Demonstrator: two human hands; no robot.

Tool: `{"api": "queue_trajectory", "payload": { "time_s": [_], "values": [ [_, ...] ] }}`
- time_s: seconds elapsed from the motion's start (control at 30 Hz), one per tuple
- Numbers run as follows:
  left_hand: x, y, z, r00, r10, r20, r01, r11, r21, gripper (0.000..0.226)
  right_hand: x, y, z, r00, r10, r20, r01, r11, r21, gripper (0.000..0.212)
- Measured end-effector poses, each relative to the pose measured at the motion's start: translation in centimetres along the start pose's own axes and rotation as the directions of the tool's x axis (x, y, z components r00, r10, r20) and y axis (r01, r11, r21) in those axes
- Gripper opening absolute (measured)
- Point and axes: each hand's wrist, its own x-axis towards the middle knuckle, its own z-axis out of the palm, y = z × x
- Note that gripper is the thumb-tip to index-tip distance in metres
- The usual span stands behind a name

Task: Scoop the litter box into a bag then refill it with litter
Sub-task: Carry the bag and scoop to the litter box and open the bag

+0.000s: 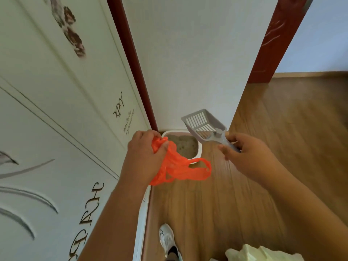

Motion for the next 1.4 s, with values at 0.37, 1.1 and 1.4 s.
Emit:
{"api": "queue_trajectory", "payload": {
  "time_s": [0.37, 1.1, 1.4],
  "values": [
    [12.9, -3.6, 0.3, 0.987, 0.126, 0.096, -0.126, 0.992, -0.011, 0.017, 8.4, -3.3, 4.3, 0.992, 0.08, -0.092, -0.09, 0.99, -0.108, 0.034],
    [25.6, -5.6, 11.4, 0.99, -0.134, 0.041, 0.131, 0.988, 0.083, 0.023, 29.0, 3.7, 6.8, 0.987, 0.054, 0.149, -0.046, 0.997, -0.056, 0.03],
    [29.4, -12.8, 18.1, 0.966, -0.238, 0.101, 0.226, 0.967, 0.12, 0.02, 34.6, 8.7, 13.5, 0.95, 0.179, 0.256, -0.163, 0.983, -0.084, 0.04]
  ]
}}
